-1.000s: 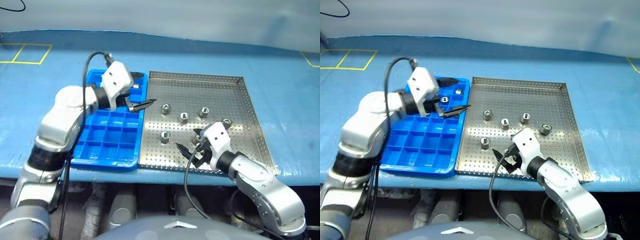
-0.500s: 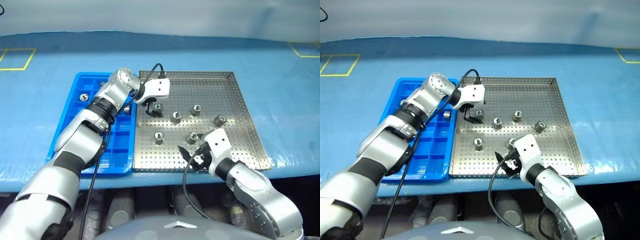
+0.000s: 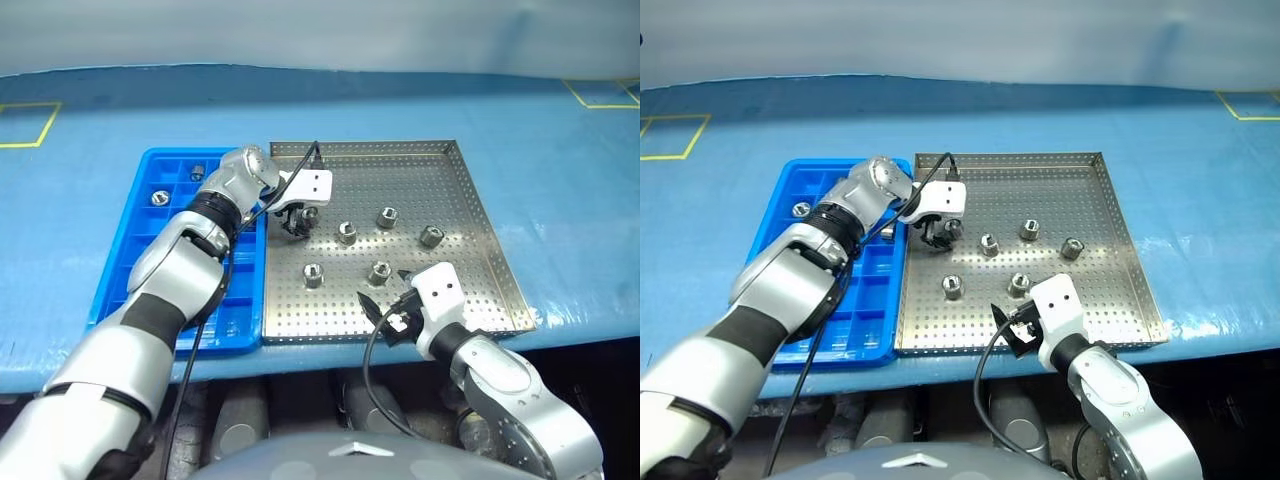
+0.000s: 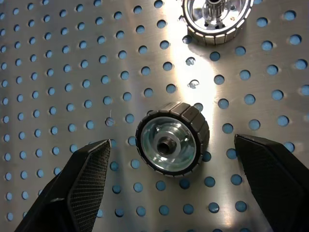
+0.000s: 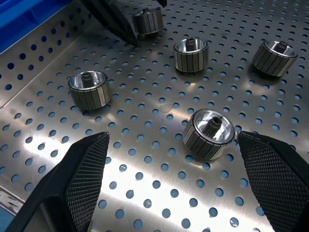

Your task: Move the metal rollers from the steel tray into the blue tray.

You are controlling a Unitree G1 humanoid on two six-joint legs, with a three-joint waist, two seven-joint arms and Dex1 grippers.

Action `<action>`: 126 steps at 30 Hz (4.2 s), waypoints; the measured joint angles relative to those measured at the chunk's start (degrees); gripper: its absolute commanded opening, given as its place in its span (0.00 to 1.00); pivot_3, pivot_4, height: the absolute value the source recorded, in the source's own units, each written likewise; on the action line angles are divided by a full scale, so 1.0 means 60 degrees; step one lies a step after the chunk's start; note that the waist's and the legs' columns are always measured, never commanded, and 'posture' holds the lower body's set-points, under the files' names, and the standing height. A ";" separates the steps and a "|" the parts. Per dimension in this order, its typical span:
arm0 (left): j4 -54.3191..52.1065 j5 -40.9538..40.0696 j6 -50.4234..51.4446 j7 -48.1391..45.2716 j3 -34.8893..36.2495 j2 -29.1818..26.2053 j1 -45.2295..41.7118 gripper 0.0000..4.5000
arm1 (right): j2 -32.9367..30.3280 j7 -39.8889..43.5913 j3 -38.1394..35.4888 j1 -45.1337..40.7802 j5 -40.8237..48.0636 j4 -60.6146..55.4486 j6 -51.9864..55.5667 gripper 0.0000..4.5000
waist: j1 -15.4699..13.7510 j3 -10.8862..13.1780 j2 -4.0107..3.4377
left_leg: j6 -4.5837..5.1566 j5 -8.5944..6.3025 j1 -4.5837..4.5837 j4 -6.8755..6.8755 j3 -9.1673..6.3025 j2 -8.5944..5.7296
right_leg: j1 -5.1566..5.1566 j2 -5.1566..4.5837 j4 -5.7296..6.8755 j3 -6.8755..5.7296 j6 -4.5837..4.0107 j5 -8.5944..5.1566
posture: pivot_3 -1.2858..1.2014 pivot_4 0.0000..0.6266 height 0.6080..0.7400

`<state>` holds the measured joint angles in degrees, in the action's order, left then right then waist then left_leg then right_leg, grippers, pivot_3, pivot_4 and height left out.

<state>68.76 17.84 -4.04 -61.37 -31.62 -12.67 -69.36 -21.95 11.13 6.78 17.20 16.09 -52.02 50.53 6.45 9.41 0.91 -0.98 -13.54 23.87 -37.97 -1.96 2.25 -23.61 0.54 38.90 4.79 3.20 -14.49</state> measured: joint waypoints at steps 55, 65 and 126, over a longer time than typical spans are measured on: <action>-1.4617 -0.2183 0.8851 0.4877 0.6086 -0.3967 0.9127 0.42 | 0.1338 0.0740 0.2569 -0.4126 -0.0037 0.2906 0.0385 1.00 | -0.1508 -0.0007 0.0022 | -0.0052 0.0028 -0.0034 0.0028 -0.0015 0.0045 | 0.0007 0.0000 0.0014 -0.0077 -0.0066 0.0021 | 0.58 0.24 1.00; -1.4188 -0.1910 0.9104 0.4763 0.4673 -0.4969 0.8933 0.42 | 0.1364 0.0390 0.2513 -0.3753 -0.0057 0.2635 0.0411 1.00 | -0.1243 -0.0007 0.0022 | -0.0052 0.0028 -0.0039 0.0033 -0.0013 0.0051 | 0.0004 0.0003 0.0017 -0.0078 -0.0067 0.0017 | 0.56 0.24 1.00; -1.0578 -0.4633 0.4781 -0.1291 0.1566 -0.3030 0.4388 1.00 | -0.0690 0.0785 -0.0879 -0.0048 0.0479 0.0021 0.0632 1.00 | -0.0381 -0.0014 0.0021 | -0.0047 0.0030 -0.0037 0.0018 0.0005 0.0035 | 0.0011 0.0017 0.0003 -0.0021 -0.0034 0.0032 | 0.46 0.24 1.00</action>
<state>5.30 -9.96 24.64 -69.11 -22.22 -30.85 -43.03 -26.09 15.84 1.50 16.91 18.97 -51.89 54.32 4.16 9.33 1.04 -1.26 -13.36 23.65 -37.86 -1.92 2.46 -23.54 0.64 38.92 4.67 3.00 -14.30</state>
